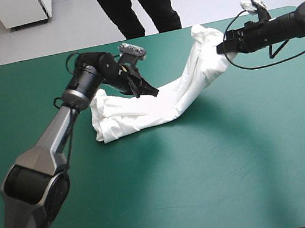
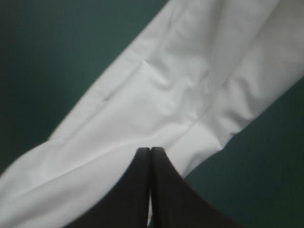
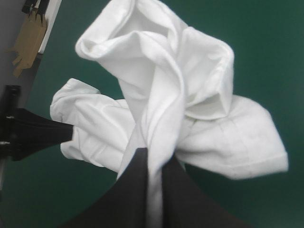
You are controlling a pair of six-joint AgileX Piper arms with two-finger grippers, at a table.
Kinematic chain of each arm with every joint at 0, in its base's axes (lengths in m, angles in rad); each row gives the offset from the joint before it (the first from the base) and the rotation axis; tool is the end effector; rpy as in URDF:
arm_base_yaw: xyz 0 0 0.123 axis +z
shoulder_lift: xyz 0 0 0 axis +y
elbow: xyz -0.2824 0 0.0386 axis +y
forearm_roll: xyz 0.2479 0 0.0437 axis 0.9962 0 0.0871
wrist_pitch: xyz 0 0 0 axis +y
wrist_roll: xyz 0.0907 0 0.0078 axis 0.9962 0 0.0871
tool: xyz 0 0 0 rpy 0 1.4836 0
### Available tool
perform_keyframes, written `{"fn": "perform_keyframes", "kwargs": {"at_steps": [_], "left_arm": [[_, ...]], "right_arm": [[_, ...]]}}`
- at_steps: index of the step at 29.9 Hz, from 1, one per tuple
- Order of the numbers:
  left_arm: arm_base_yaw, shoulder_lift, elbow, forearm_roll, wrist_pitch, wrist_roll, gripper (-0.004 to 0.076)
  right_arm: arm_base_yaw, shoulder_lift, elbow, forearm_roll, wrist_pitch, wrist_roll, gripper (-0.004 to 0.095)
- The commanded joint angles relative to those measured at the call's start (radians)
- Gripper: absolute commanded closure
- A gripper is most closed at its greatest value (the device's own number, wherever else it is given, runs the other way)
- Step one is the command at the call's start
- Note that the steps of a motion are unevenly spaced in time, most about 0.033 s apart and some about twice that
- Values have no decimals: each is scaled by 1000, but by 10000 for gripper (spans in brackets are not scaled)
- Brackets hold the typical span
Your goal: Fold the cloth
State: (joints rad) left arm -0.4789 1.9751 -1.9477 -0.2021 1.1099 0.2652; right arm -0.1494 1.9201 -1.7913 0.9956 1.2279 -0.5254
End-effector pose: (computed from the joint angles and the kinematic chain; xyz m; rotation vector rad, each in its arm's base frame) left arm 0.3835 -0.2176 0.3270 0.9033 2.4659 -0.3430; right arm 0.4190 0.0097 0.3387 -0.1951 2.3343 1.0690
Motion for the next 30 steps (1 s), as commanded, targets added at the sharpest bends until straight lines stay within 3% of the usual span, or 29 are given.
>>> {"fn": "perform_keyframes", "kwargs": {"at_steps": [1,11,21,25,30], "left_arm": [[5,-181,-72,48,17,-39,733],[33,-438,-83,153,81,-62,733],[33,-537,-83,182,104,-71,733],[33,-546,-83,202,114,-88,733],[33,-548,-83,202,115,-89,733]], "right_arm": [[58,-66,-75,96,19,-1,925],[304,-66,-155,81,-72,29,925],[487,15,-170,96,-165,36,904],[534,54,-170,103,-142,15,760],[569,82,-174,168,-137,-55,382]]}}
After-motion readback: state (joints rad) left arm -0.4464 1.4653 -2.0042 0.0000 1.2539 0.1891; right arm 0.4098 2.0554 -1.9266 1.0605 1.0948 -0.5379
